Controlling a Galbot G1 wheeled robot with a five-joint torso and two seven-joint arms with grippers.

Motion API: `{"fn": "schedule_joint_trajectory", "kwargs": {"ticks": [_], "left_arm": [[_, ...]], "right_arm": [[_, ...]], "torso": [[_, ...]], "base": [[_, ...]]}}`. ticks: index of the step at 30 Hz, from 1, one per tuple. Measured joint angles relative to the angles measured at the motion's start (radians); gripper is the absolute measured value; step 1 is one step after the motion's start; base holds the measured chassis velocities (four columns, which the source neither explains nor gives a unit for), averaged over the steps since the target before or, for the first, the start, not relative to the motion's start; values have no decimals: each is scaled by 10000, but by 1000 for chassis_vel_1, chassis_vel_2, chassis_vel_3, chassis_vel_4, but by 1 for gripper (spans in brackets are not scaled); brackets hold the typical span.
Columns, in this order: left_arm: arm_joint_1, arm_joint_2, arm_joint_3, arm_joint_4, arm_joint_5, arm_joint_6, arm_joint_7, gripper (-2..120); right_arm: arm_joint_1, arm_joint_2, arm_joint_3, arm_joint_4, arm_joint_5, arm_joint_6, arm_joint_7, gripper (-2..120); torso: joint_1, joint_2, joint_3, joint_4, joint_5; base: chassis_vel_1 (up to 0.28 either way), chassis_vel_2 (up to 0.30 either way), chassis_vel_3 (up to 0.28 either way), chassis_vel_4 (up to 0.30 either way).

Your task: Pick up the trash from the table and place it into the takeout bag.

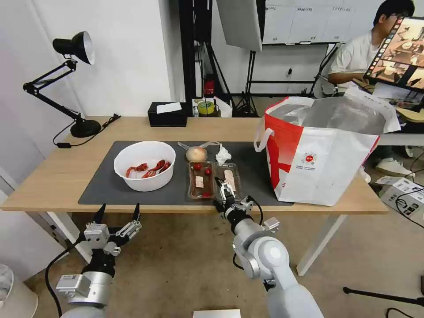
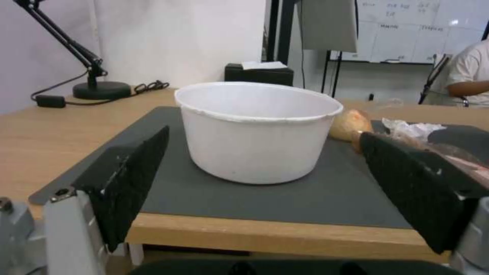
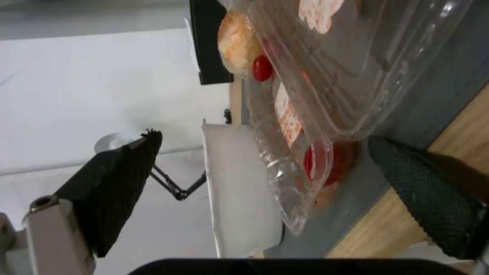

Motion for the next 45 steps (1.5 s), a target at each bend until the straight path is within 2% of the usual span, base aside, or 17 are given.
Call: {"fn": "schedule_joint_trajectory", "kwargs": {"ticks": [45], "left_arm": [[181,-33,51,50,16,-274,36,100]], "right_arm": [[-116,51,16,-45,-1391,32,-606,100]], "torso": [[2,-2,0,-2,0]], "base": [[0,0,0,0]]}}
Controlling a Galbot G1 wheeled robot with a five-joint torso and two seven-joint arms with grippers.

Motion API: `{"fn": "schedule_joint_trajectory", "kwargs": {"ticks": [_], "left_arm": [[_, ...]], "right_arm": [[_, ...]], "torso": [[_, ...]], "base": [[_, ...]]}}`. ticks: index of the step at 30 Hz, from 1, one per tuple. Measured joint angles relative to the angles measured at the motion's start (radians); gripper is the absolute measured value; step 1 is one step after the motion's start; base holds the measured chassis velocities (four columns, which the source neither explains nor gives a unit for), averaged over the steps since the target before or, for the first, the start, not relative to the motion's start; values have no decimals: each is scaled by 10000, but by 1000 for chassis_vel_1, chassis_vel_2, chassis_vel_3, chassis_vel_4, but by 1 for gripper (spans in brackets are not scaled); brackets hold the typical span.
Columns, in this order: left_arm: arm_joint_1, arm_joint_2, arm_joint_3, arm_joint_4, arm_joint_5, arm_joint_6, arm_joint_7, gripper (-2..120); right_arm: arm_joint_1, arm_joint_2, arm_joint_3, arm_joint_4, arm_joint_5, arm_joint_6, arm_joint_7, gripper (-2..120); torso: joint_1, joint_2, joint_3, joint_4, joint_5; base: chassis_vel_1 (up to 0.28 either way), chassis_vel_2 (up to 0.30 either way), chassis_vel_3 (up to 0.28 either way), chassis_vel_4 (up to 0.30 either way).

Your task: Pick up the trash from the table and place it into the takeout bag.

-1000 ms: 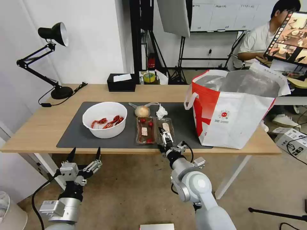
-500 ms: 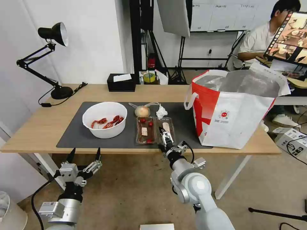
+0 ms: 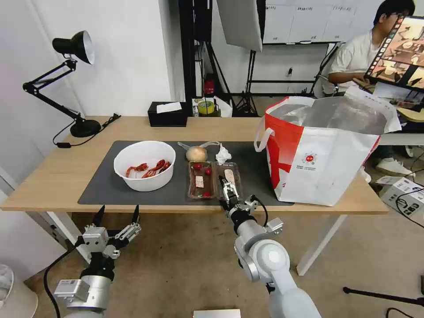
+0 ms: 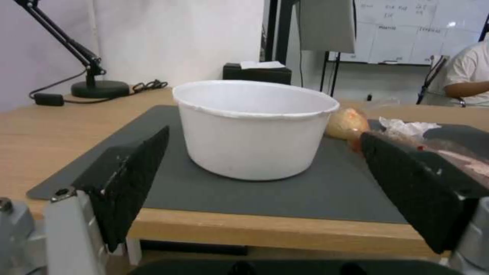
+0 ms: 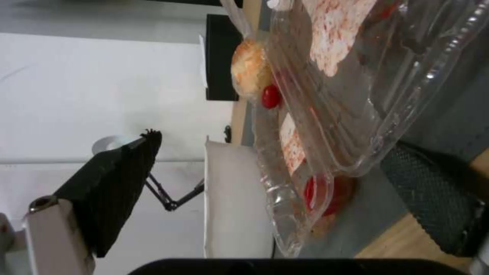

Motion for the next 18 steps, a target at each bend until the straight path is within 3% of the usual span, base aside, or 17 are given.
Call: {"fn": "schedule_joint_trajectory", "kwargs": {"ticks": [18], "left_arm": [[-16,4,10,28,-4,-15,9,100]], "right_arm": [[17,-4,-42,242,-276,20,39,100]], "torso": [[0,0,-1,0,0]], "base": [[0,0,0,0]]}}
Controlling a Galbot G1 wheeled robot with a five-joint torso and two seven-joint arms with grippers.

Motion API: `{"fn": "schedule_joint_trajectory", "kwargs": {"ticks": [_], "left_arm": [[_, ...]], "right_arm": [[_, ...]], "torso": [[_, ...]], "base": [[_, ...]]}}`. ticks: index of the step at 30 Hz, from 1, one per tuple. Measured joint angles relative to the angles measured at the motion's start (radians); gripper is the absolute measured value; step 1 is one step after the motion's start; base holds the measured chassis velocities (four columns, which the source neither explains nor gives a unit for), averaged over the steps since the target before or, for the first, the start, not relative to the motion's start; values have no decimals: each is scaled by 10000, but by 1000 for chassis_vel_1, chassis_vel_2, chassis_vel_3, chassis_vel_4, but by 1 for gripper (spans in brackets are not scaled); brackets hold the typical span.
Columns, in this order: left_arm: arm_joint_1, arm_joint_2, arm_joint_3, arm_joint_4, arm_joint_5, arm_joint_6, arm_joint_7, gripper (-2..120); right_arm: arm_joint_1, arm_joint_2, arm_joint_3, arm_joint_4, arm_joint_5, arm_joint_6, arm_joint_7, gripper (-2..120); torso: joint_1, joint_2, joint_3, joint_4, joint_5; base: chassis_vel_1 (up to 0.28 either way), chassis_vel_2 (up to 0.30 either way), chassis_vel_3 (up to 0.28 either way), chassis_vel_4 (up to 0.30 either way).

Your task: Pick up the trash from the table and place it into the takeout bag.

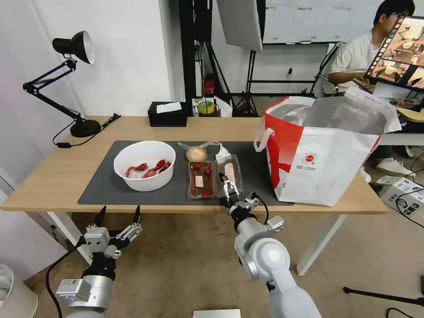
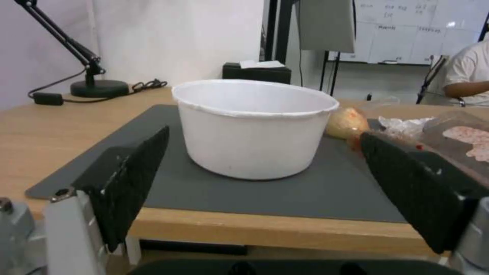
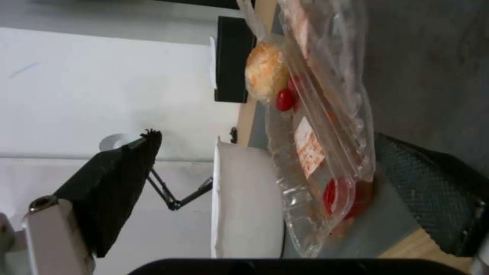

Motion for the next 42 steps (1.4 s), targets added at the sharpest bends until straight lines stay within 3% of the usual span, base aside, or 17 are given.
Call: {"fn": "schedule_joint_trajectory", "kwargs": {"ticks": [42], "left_arm": [[69,-55,0,-156,11,-67,46,100]], "right_arm": [[982,-583,283,494,341,-122,554,100]], "torso": [[0,0,0,0,1]], "base": [[0,0,0,0]]}}
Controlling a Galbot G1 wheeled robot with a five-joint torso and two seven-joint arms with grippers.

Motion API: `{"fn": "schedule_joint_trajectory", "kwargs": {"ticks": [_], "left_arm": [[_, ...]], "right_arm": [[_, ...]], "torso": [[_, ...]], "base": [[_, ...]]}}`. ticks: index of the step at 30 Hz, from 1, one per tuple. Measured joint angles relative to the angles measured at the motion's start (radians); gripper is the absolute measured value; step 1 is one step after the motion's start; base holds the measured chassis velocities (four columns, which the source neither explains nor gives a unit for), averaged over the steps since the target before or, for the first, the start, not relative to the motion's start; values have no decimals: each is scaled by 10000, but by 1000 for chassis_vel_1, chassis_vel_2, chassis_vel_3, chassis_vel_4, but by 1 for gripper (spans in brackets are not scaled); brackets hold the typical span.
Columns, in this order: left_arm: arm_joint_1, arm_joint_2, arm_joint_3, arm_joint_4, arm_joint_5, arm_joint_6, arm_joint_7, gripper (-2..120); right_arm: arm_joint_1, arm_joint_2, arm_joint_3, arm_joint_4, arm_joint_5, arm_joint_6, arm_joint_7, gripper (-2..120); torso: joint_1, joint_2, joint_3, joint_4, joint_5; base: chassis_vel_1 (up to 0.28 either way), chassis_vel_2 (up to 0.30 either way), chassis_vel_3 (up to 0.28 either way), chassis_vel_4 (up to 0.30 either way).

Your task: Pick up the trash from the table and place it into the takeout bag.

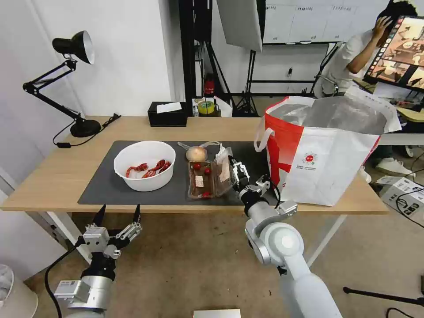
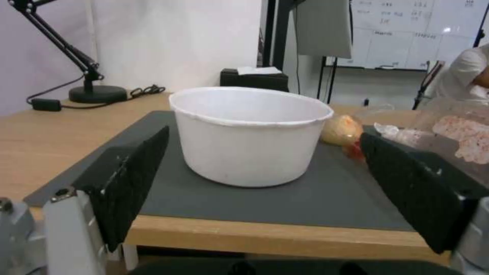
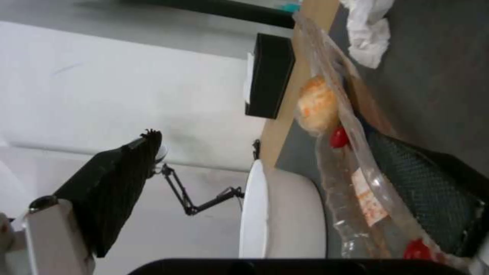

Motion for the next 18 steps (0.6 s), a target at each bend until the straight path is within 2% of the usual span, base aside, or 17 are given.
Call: {"fn": "schedule_joint_trajectory", "kwargs": {"ticks": [7,9,11,18], "left_arm": [[-12,49,-20,14,-4,-1,3,100],[24,104,-75,-12,-8,-1,3,100],[52,109,-99,-35,-11,-1,3,100],[54,85,-104,-38,-12,-1,2,100]], "right_arm": [[608,-64,-232,-24,374,-641,657,100],[1115,-92,-428,-107,692,-1380,1262,100],[1508,-96,-612,-291,837,-1702,1737,100],[2054,-175,-893,-653,1101,-2010,2662,100]], "torso": [[0,0,0,0,-2],[0,0,0,0,-2],[0,0,0,1,-2],[0,0,0,1,0]], "base": [[0,0,0,0],[0,0,0,0],[0,0,0,0],[0,0,0,0]]}}
